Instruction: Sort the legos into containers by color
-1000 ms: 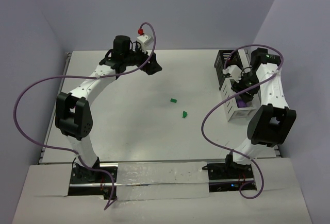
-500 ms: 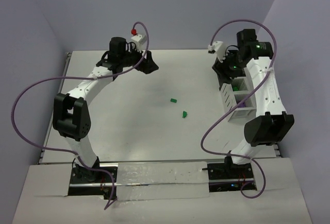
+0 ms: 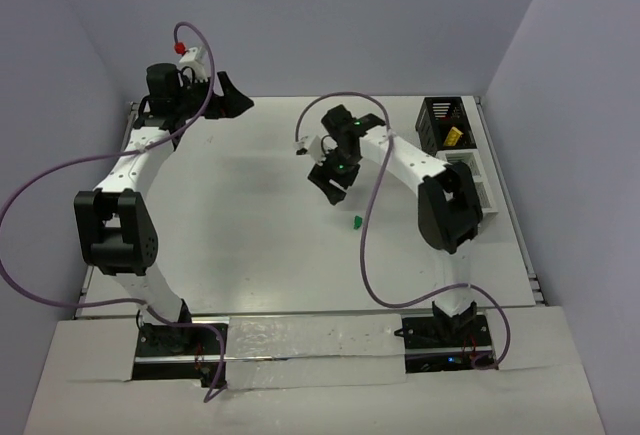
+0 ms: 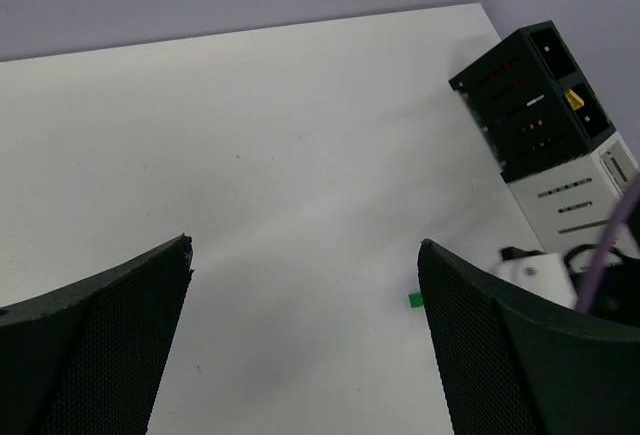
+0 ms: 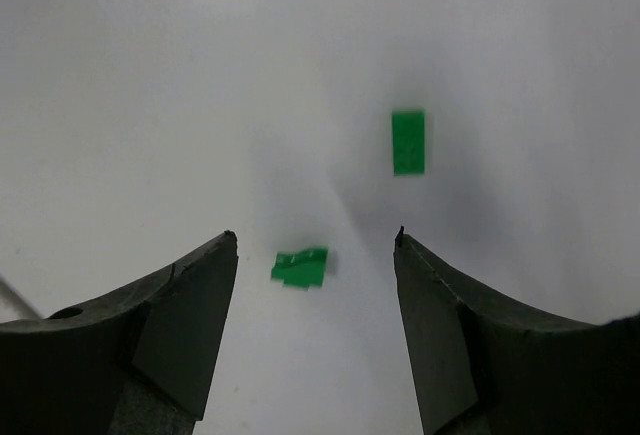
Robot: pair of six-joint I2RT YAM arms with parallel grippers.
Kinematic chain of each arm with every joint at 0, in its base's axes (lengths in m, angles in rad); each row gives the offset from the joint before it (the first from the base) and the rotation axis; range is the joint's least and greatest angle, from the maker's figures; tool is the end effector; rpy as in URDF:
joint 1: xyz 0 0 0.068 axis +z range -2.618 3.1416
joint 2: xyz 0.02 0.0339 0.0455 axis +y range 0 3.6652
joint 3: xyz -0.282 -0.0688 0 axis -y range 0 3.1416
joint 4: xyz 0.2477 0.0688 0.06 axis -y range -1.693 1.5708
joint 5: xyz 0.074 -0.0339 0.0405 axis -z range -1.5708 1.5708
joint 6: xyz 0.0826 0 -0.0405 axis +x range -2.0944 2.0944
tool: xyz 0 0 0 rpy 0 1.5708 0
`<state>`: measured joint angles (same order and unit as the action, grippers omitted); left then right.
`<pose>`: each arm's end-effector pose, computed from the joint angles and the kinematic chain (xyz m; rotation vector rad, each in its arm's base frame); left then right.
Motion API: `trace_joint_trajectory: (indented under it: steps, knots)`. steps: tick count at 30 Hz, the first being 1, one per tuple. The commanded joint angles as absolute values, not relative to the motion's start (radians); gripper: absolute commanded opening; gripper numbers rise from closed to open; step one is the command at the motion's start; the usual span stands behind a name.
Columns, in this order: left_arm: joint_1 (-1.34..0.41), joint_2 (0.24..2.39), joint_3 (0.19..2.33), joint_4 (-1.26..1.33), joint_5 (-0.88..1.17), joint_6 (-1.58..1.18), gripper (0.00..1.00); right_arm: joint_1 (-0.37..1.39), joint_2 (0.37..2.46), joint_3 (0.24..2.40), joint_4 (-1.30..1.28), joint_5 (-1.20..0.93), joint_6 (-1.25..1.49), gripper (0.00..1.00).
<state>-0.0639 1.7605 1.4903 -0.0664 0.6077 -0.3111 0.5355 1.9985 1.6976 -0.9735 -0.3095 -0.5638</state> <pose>0.4578 -0.0766 0.3353 0.1837 1.9218 -0.8298 0.3621 0.2441 0.2080 -1.5240 2.3624 0.4325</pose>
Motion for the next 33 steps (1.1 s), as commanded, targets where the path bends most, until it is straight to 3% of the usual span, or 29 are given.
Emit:
trace_joint_trajectory:
  steps: [1,9,15,25,29,33]
  knots:
    - [-0.077,1.687,1.453,-0.057,0.635,-0.331,0.99,0.555,2.128,1.871,-0.945,-0.211,-0.542,0.71]
    - [-0.076,1.682,1.447,-0.058,0.637,-0.322,0.99,0.581,2.258,1.985,-1.011,-0.112,-0.589,0.69]
    - [-0.075,1.694,1.45,-0.049,0.642,-0.332,0.99,0.59,2.267,1.956,-1.024,-0.102,-0.62,0.62]
    - [-0.075,1.701,1.457,-0.038,0.646,-0.345,0.99,0.604,2.309,1.947,-1.052,-0.114,-0.637,0.6]
    - [-0.075,1.702,1.457,-0.038,0.641,-0.345,0.99,0.604,2.333,1.943,-1.036,-0.086,-0.638,0.47]
    - [-0.075,1.703,1.454,-0.037,0.638,-0.342,0.99,0.604,2.331,1.928,-1.027,-0.062,-0.647,0.26]
